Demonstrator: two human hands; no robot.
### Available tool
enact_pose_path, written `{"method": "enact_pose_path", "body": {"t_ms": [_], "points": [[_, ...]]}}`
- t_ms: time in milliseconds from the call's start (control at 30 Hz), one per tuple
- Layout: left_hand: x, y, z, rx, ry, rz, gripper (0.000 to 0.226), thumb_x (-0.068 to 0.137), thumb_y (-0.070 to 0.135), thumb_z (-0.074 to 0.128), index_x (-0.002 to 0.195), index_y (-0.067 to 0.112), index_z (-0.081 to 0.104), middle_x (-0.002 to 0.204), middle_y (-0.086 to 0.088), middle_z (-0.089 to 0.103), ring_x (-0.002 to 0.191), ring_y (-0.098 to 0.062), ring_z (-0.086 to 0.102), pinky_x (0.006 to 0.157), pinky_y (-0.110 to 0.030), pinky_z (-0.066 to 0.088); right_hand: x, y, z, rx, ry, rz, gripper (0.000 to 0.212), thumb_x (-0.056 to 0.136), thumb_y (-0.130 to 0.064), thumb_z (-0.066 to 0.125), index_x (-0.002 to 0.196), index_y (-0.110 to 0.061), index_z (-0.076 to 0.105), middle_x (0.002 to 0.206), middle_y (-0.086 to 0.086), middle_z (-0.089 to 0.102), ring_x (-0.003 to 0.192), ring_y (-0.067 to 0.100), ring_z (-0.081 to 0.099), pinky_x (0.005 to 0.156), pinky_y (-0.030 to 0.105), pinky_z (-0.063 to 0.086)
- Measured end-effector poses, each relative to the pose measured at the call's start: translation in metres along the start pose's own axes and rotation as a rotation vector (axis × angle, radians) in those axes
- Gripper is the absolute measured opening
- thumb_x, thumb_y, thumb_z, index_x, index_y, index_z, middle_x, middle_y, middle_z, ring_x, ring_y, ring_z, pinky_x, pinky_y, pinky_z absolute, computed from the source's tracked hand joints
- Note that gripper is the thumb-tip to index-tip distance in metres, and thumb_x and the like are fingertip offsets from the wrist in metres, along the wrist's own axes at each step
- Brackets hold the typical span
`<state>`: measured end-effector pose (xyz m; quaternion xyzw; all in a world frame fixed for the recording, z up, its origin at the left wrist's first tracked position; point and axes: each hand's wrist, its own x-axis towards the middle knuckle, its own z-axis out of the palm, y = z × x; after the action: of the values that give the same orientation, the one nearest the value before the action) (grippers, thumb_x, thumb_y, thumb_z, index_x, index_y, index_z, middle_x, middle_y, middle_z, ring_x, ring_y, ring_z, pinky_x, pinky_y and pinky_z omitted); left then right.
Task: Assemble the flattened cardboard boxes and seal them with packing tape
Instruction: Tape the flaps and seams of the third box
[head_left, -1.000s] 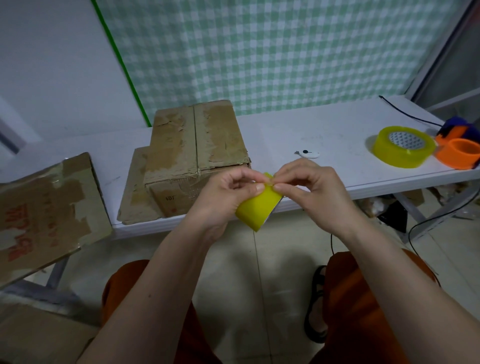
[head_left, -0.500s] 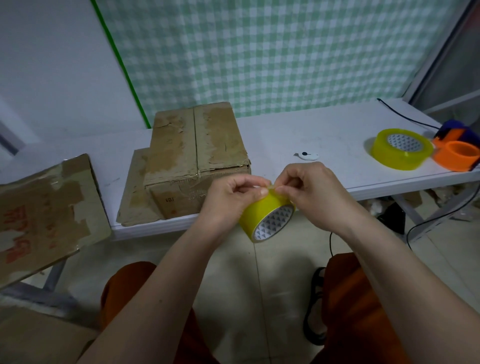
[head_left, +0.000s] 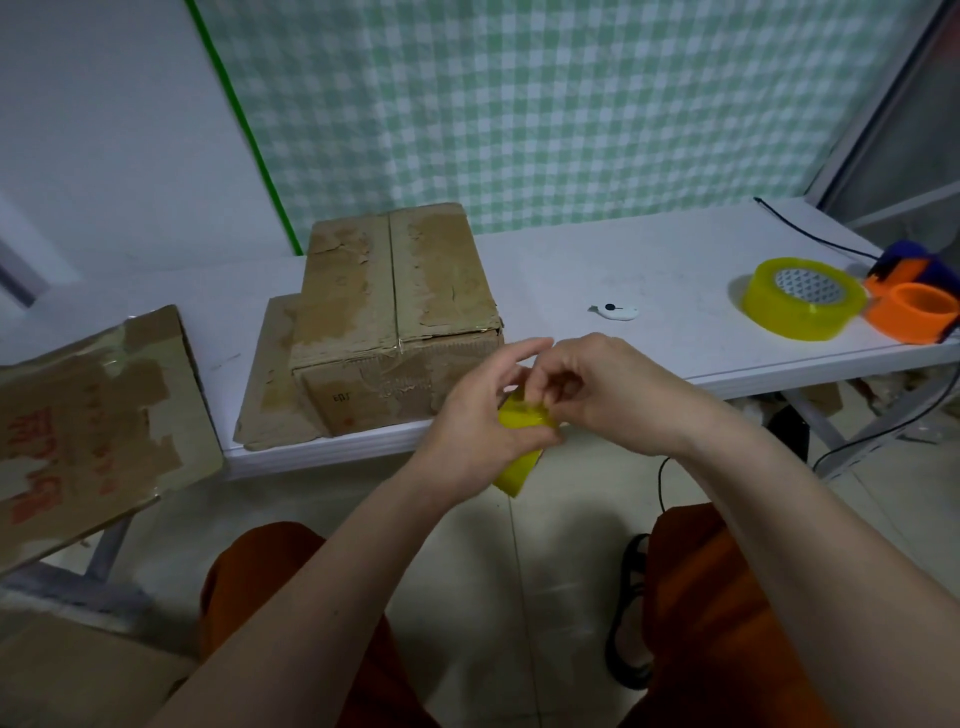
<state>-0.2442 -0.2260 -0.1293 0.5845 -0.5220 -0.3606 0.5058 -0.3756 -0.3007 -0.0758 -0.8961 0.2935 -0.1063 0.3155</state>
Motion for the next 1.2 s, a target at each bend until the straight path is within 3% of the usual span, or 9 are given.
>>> {"method": "enact_pose_path", "body": {"t_ms": [167, 400, 533, 700, 800, 900, 1000, 1100, 1200], "points": [[0.003, 0.002, -0.001, 0.048, 0.043, -0.109, 0.038, 0.068, 0.001, 0.082, 0.089, 0.027, 0.065, 0.083, 0.007, 0.072, 0.077, 0.003, 0.064, 0.076, -0.012, 0.048, -0.002, -0.004, 0.010, -0.240, 0.096, -0.051, 0.027, 0.083, 0.002, 0.056, 0.095, -0.016, 0.073, 0.090, 0.001, 0.051, 0.085, 0.019, 0.053, 0.076, 0.032, 0.046], [0.007, 0.014, -0.012, 0.046, 0.002, -0.205, 0.016, 0.070, 0.006, 0.083, 0.067, 0.018, 0.074, 0.075, -0.007, 0.071, 0.070, -0.010, 0.061, 0.071, -0.029, 0.049, -0.003, -0.003, 0.019, -0.375, 0.146, -0.154, 0.026, 0.082, 0.005, 0.058, 0.098, -0.012, 0.070, 0.087, 0.005, 0.049, 0.074, 0.027, 0.056, 0.065, 0.043, 0.049], [0.008, 0.019, -0.023, 0.052, -0.031, -0.260, 0.010, 0.071, 0.009, 0.083, 0.078, 0.012, 0.077, 0.079, -0.008, 0.074, 0.072, -0.012, 0.063, 0.074, -0.030, 0.052, -0.005, -0.006, 0.019, -0.145, 0.258, -0.115, 0.032, 0.082, 0.007, 0.055, 0.105, -0.015, 0.056, 0.100, 0.003, 0.048, 0.079, 0.022, 0.056, 0.070, 0.041, 0.050], [0.007, 0.017, -0.029, 0.070, -0.040, -0.209, 0.010, 0.077, 0.007, 0.077, 0.075, 0.017, 0.075, 0.074, 0.003, 0.074, 0.070, -0.004, 0.065, 0.069, -0.015, 0.050, -0.006, -0.002, 0.017, 0.021, 0.325, -0.110, 0.039, 0.081, 0.011, 0.056, 0.097, -0.022, 0.043, 0.103, -0.004, 0.042, 0.077, 0.013, 0.059, 0.068, 0.030, 0.049], [0.007, 0.020, -0.023, -0.028, 0.141, -0.073, 0.015, 0.079, 0.002, 0.074, 0.076, 0.016, 0.073, 0.070, 0.008, 0.072, 0.069, -0.001, 0.064, 0.068, -0.014, 0.050, -0.006, 0.005, 0.021, 0.246, 0.499, -0.109, 0.046, 0.080, 0.018, 0.040, 0.101, -0.022, 0.044, 0.111, 0.001, 0.047, 0.091, 0.010, 0.061, 0.070, 0.017, 0.048], [0.008, 0.025, -0.020, -0.114, 0.352, -0.020, 0.017, 0.083, 0.001, 0.070, 0.075, 0.016, 0.070, 0.069, 0.011, 0.069, 0.065, 0.004, 0.061, 0.065, -0.011, 0.048, -0.010, 0.017, 0.022, 0.308, 0.627, -0.094, 0.063, 0.070, 0.021, 0.032, 0.113, -0.023, 0.044, 0.122, 0.002, 0.044, 0.111, 0.011, 0.052, 0.085, 0.022, 0.050], [0.010, 0.023, -0.020, -0.276, 0.560, -0.053, 0.015, 0.087, 0.003, 0.066, 0.079, 0.016, 0.067, 0.076, 0.006, 0.067, 0.068, 0.002, 0.060, 0.068, -0.014, 0.048, -0.019, 0.034, 0.023, 0.297, 0.406, 0.007, 0.076, 0.076, 0.022, 0.038, 0.129, -0.033, 0.037, 0.136, -0.007, 0.038, 0.124, 0.003, 0.041, 0.103, 0.030, 0.042], [0.013, 0.019, -0.021, -0.484, 0.646, -0.141, 0.011, 0.089, 0.007, 0.064, 0.081, 0.015, 0.065, 0.082, 0.001, 0.067, 0.077, -0.007, 0.060, 0.080, -0.026, 0.049, -0.021, 0.034, 0.033, 0.502, 0.116, -0.006, 0.089, 0.081, 0.010, 0.063, 0.141, -0.043, 0.024, 0.139, -0.013, 0.040, 0.127, -0.001, 0.043, 0.102, 0.028, 0.044], [0.010, 0.018, -0.017, -0.658, 0.592, -0.170, 0.012, 0.090, 0.003, 0.059, 0.082, 0.010, 0.063, 0.082, -0.005, 0.065, 0.078, -0.013, 0.057, 0.079, -0.032, 0.046, -0.009, 0.020, 0.045, 0.743, 0.358, 0.026, 0.080, 0.077, 0.005, 0.072, 0.135, -0.035, 0.035, 0.123, -0.017, 0.051, 0.108, -0.007, 0.056, 0.088, 0.017, 0.048]]}}
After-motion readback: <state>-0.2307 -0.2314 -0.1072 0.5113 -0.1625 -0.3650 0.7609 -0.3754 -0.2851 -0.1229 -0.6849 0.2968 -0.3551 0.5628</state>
